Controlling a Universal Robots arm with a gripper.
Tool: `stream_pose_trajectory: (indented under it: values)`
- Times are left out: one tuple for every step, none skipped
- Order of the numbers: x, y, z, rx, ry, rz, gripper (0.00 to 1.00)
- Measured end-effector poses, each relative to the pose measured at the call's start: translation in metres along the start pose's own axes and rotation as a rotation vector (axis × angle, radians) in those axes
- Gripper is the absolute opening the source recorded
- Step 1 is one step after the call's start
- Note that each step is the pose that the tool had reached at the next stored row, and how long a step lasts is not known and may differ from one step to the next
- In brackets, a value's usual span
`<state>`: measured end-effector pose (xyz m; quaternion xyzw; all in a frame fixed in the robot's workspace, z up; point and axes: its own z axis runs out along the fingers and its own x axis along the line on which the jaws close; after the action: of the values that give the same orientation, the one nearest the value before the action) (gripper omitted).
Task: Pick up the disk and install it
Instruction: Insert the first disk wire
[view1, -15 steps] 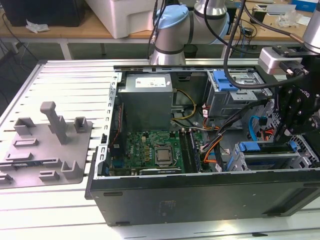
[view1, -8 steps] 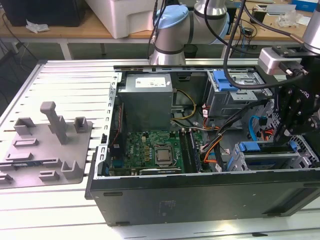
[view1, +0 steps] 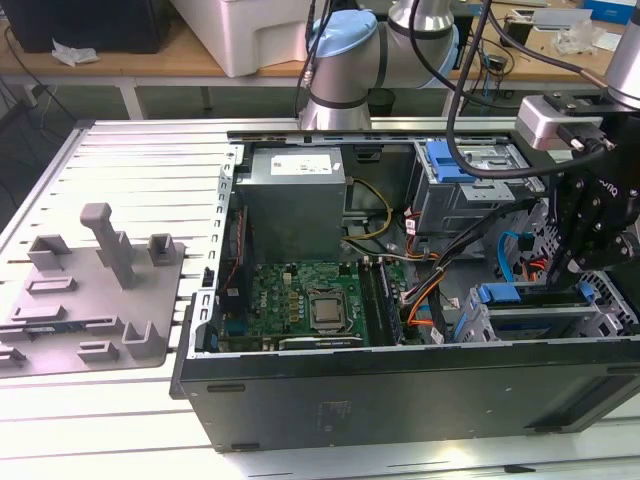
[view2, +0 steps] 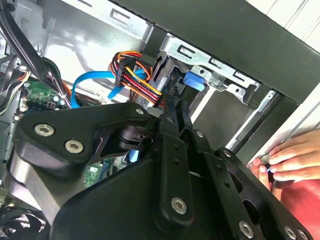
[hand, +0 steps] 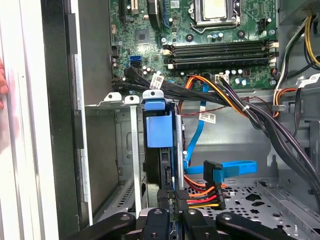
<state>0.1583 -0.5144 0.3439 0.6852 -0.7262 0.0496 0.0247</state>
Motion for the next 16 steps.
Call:
stream_pose_trajectory:
  values:
    - [0.0000,-0.0001,0.0001,-0.0002,0.0000,0.001,0.17]
    - [0.0000,-0.0003,0.0001,-0.0004,0.0001,0.003,0.17]
    - [0.0000,-0.0004,0.0002,-0.0004,0.0002,0.005,0.17]
    - [0.0000,-0.0005,0.0002,-0.0006,0.0003,0.006,0.17]
    - [-0.0001,-0.0005,0.0003,-0.0007,0.0003,0.007,0.17]
    - [-0.0001,-0.0005,0.0004,-0.0008,0.0003,0.007,0.17]
    - [-0.0001,-0.0005,0.0006,-0.0008,0.0003,0.008,0.17]
    - [-0.0001,-0.0005,0.0006,-0.0009,0.0003,0.008,0.17]
    - [-0.0001,-0.0005,0.0007,-0.0009,0.0003,0.009,0.17]
    - [-0.0001,-0.0005,0.0009,-0.0010,0.0003,0.009,0.17]
    - [-0.0002,-0.0005,0.0012,-0.0011,0.0003,0.010,0.17]
    - [-0.0002,-0.0005,0.0015,-0.0011,0.0004,0.010,0.17]
    - [-0.0002,-0.0005,0.0017,-0.0011,0.0004,0.011,0.17]
    - [-0.0002,-0.0005,0.0020,-0.0012,0.0004,0.011,0.17]
    - [-0.0003,-0.0005,0.0023,-0.0013,0.0005,0.012,0.17]
    - [-0.0003,-0.0004,0.0026,-0.0012,0.0005,0.012,0.17]
